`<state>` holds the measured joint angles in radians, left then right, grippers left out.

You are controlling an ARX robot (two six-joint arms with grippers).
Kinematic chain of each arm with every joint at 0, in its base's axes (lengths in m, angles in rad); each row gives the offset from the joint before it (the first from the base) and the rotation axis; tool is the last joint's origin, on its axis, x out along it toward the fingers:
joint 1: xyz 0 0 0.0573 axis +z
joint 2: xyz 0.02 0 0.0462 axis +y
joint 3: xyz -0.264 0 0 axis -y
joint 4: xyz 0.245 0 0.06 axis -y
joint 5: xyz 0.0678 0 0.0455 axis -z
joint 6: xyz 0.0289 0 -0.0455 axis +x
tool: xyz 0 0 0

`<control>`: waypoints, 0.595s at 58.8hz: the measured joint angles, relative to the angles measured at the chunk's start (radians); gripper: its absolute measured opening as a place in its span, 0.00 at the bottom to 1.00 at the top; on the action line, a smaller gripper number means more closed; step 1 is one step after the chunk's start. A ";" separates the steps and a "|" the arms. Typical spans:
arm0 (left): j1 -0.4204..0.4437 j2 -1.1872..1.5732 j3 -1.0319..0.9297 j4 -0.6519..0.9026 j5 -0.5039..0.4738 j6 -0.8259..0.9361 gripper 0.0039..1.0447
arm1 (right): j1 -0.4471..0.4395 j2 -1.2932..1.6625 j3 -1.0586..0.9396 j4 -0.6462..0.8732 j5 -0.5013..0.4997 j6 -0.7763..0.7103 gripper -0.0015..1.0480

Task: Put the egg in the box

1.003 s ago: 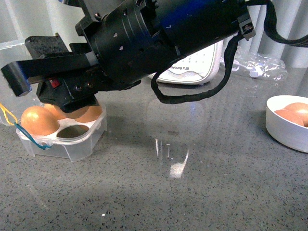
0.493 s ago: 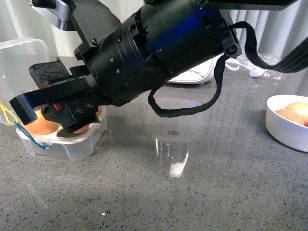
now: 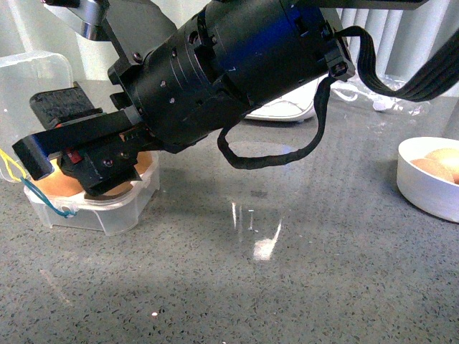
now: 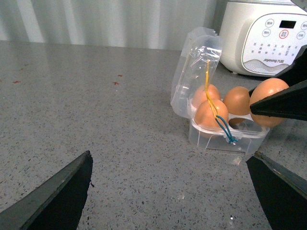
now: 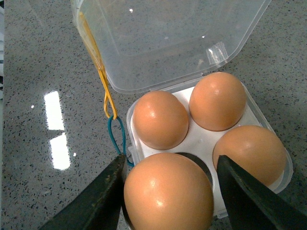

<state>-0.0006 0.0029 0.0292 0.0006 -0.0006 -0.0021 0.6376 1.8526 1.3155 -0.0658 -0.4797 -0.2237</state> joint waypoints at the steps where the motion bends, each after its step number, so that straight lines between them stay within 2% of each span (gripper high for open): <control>1: 0.000 0.000 0.000 0.000 0.000 0.000 0.94 | 0.000 0.000 0.000 0.000 0.000 0.000 0.57; 15: 0.000 0.000 0.000 0.000 0.000 0.000 0.94 | 0.000 0.000 0.001 0.000 0.000 0.000 0.89; 22: 0.000 0.000 0.000 0.000 0.000 0.000 0.94 | 0.000 0.000 0.003 0.000 0.000 -0.001 0.87; 35: 0.000 0.000 0.000 0.000 0.000 0.000 0.94 | -0.005 -0.008 0.005 0.001 0.006 0.000 0.90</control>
<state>-0.0006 0.0029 0.0292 0.0002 -0.0006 -0.0021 0.6323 1.8446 1.3201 -0.0647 -0.4740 -0.2241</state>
